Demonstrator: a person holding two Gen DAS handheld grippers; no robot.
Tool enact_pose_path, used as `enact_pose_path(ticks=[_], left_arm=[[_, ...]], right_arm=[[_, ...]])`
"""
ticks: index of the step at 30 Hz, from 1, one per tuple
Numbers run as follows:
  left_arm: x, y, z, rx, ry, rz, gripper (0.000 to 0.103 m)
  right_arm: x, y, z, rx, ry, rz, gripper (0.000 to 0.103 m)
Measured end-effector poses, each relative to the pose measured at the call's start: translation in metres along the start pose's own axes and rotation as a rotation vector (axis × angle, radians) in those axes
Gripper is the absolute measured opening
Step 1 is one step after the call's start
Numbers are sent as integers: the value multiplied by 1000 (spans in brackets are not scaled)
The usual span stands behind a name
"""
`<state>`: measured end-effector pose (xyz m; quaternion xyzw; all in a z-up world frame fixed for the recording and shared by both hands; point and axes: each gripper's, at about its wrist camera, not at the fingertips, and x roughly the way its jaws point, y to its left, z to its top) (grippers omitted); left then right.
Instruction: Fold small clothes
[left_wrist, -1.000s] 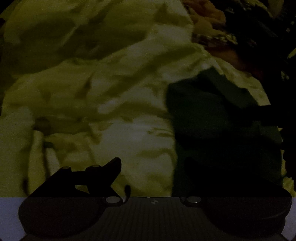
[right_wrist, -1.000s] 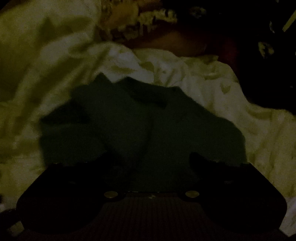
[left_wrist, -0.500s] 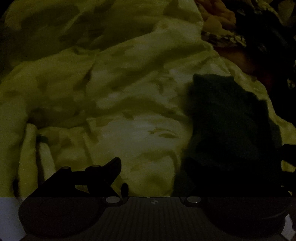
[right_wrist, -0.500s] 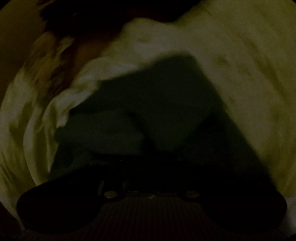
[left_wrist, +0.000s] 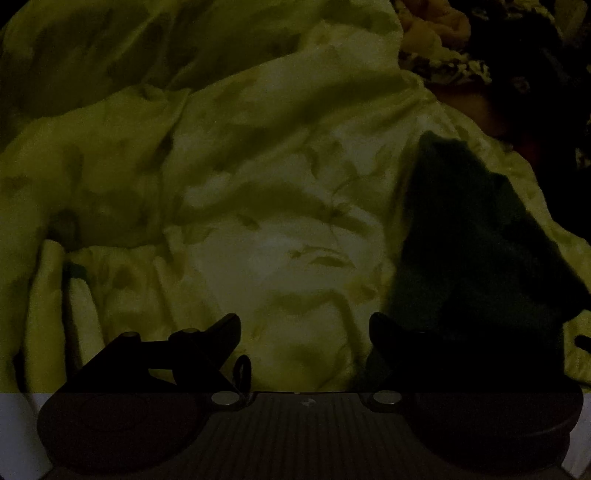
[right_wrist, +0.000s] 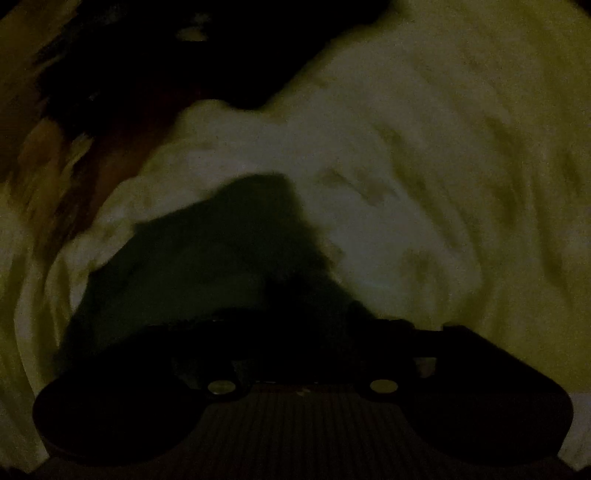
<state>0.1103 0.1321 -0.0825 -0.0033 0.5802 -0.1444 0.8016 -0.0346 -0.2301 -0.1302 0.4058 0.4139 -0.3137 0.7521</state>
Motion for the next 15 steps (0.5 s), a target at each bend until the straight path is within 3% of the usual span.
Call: enact_pose_path(ticks=[3,7,9,11,12,15], left_arm=[[0,-2,0,3,-5,-7,103],[1,-19,-2,107,-13,-1,103],[2,-29,-5,158,-18,9,103],[2,-38,-9,208,-34,22,103],[2,-43,-11,240,-37,24,103],[4,-56,-17,314,-32,23,103]], right_arm=[[-8,17,-7,-166,-25,-49,80],[-24,40,-22,-427,-156,-166,83],[-25,36,-20,-415,-154,-211,84],[-36,28,-14,-306,-180,-182,84],[-36,32,-12,-316,-192,-144,84],[-35,71,-23,-599,-243,-107,84]])
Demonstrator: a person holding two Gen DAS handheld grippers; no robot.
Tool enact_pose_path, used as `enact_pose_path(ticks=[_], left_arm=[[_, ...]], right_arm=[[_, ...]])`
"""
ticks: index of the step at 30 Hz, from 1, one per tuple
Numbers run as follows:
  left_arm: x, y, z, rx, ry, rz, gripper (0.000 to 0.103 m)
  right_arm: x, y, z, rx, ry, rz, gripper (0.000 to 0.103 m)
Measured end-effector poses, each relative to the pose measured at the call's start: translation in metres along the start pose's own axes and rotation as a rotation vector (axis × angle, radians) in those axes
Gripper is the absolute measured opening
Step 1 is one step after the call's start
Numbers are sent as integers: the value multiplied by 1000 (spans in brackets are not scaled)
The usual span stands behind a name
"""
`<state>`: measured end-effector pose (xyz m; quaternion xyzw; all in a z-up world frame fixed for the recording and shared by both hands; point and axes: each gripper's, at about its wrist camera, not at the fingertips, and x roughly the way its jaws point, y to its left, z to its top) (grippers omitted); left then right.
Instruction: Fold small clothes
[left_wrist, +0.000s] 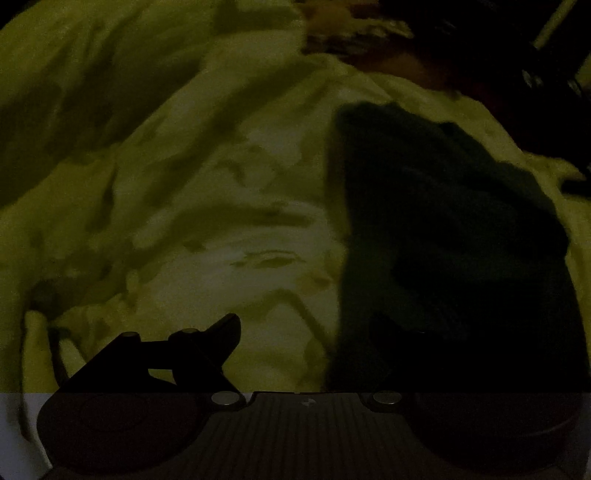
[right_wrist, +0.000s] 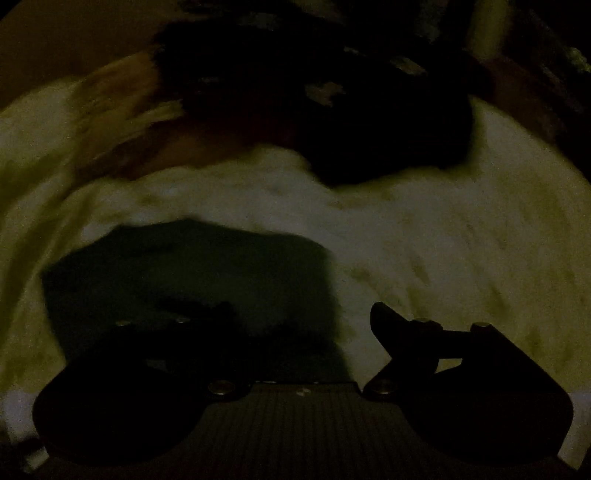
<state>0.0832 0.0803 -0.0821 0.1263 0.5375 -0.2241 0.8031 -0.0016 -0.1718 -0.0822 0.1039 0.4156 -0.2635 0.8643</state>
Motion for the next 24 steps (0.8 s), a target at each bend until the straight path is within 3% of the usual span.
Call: enact_pose_path(ticks=[3,7,9,10,13,14,15,16,22,24], left_arm=[[-2,-7,-3,29,0,-7,103],[-2,-3,-9,4,17,-2,103],[-2,-1,-12,-3,28,4,103],[-2,0,-14,-5,34,6,103],[-2,0,-16,1,42,11,103],[-1,0,-16,8,44,11,103],[-1,-1,-15,15,43,13,103],[-1,-2,-14,21,38,16,103],[0,-13,-1,61,-62,67,103],[-1,-14,10,62,-98,85,103]], right_arm=[[4,41,6,-267,-80,16,87],[28,78,11,-469,-23,49,80],[45,96,12,-536,10,8,69],[56,101,13,-555,42,-3,56],[77,105,14,-561,171,97,46],[81,103,12,-564,192,95,30],[82,97,12,-543,194,71,19],[76,85,14,-474,179,62,17],[16,-46,28,225,59,130,17],[4,-80,17,359,51,100,17]])
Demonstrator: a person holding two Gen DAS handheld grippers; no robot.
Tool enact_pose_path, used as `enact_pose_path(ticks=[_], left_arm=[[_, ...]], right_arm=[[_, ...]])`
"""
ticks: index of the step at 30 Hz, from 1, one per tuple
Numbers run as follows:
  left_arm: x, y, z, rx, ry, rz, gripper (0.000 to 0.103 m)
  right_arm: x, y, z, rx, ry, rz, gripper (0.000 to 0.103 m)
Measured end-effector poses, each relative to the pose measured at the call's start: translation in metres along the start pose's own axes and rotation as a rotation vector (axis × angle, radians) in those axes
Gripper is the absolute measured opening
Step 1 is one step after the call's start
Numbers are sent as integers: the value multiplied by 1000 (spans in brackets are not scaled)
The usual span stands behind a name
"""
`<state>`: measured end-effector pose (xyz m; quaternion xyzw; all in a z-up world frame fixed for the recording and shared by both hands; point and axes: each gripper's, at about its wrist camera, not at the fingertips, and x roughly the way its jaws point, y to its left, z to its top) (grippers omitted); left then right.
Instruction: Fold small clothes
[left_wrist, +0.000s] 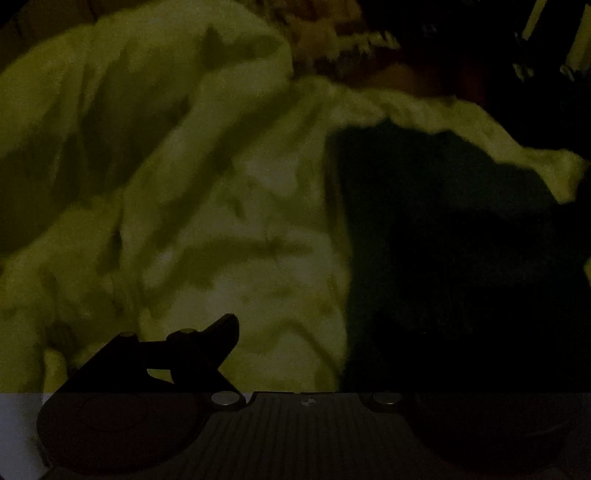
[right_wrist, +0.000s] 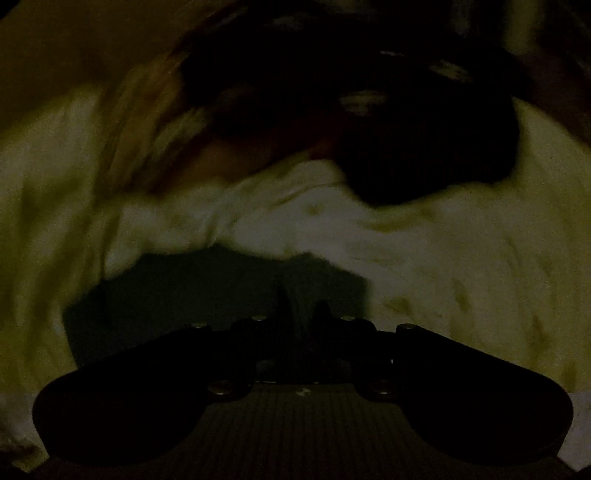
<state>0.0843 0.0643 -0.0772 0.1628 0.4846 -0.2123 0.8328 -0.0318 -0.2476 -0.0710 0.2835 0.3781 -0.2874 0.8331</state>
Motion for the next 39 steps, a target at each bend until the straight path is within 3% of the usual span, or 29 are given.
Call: enact_pose_path(ticks=[4,7,8,10,16,24,29,31,33,35,39], left_arm=[[6,3,26,-21,-25,3,103],[14,-6,35,31,-17,-7,103],[16,-11,34,52,-5,-18,103],[22,-22,29,98,11,-26,103],[32,-51,0,199,26,7,103],[51,-74,-12,339,-85,170,103],[67,-78,5,317,-105,204,103],[62,-73,13,268,-143,201,103],[55,-56,20,140,-162,186,103],[46,-29,21,-56,-152,177,103],[46,34,2,-405,-46,198,103]], right_arm=[[-8,-54,-16,123,52,-40,17],[-1,-70,-34,150,102,-44,21],[1,-71,-38,152,114,-11,27],[3,-66,-38,151,110,25,28],[1,-76,-31,308,90,16,28],[19,-101,-27,366,169,58,27],[19,-98,-30,354,198,71,25],[21,-93,-30,320,204,62,26],[21,-90,-30,311,209,58,32],[19,-88,-30,307,209,57,61],[21,-81,-30,260,212,50,65]])
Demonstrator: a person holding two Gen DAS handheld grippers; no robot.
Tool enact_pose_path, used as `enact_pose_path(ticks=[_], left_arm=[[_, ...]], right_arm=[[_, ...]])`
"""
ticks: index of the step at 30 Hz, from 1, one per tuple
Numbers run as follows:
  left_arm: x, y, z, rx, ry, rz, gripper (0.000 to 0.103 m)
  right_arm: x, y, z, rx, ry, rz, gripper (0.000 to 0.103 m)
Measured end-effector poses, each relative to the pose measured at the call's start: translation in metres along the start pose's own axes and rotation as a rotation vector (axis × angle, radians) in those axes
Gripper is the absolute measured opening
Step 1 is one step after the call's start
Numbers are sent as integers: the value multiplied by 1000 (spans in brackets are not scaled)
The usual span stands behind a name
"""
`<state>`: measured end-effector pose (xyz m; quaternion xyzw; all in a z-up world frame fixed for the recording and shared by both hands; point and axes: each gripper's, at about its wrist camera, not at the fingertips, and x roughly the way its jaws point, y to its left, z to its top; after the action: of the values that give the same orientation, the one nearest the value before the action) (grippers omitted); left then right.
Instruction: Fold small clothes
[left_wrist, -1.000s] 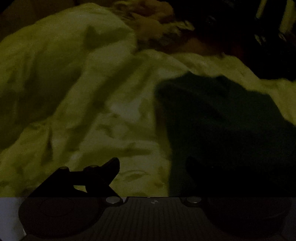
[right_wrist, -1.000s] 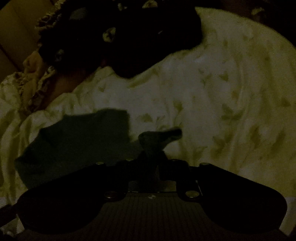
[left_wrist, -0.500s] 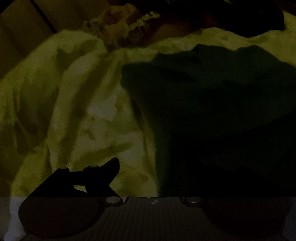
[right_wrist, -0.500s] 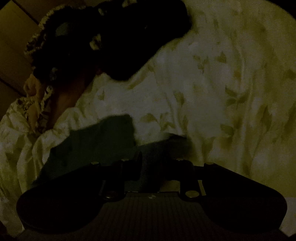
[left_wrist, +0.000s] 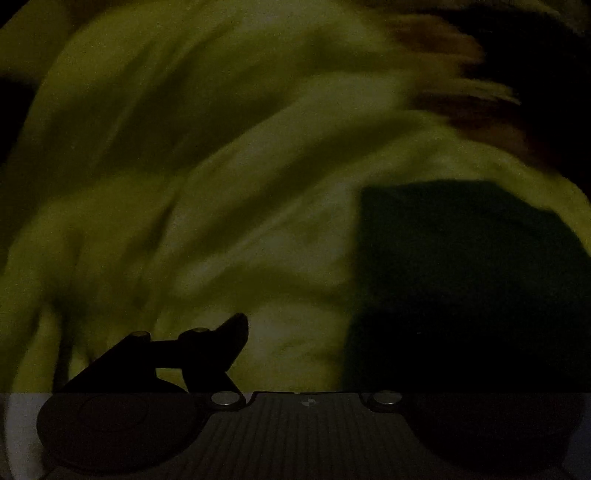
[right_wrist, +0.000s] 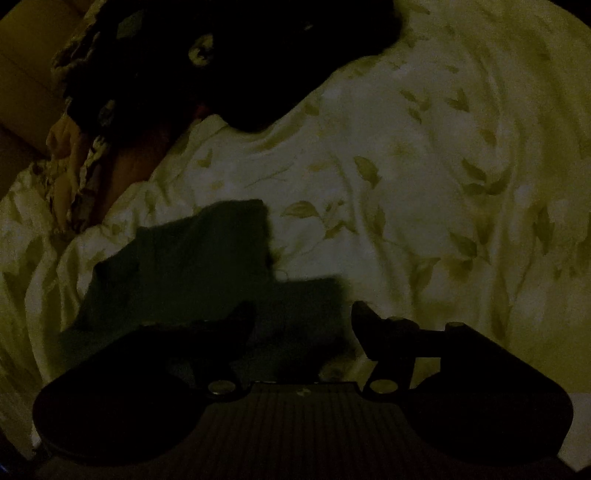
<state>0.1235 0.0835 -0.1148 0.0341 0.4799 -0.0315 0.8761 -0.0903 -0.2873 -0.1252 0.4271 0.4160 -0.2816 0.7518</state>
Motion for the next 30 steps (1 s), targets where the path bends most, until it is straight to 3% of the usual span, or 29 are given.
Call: enact_pose_path(ticks=[3,8,11,14,18,21,22,23,24,25,30], left_arm=[[13,36,-1,-179,98,-97,103],[19,52,5,-275,189,-194,103],[11,54,7,-257,190,-213,103],[-9,58,6,-180,127,-136,103],[-23,64,6,-194,102,-185,103],[-21,47,12,-140,97,-219,103],[-20,40,15,-122,90,-219,103],[-16,31,20,-113,83,-221,103],[-14,25,25,-108,71,-229,103],[-12,20,30,-100,59,-240,103],[-8,1,53,-42,-8,-243,103]], right_arm=[[5,0,0,12,24,15,68],[13,5,-8,-19,59,25,69],[15,13,-13,-73,59,20,69],[21,22,-18,-146,73,-4,69],[33,25,-20,-160,95,8,66],[43,26,-17,-158,93,-4,55],[47,26,-17,-156,100,-9,46],[50,27,-15,-154,104,0,27],[49,28,-13,-160,91,-1,20],[44,31,-11,-181,54,-21,5],[15,46,-3,-297,-104,-15,4]])
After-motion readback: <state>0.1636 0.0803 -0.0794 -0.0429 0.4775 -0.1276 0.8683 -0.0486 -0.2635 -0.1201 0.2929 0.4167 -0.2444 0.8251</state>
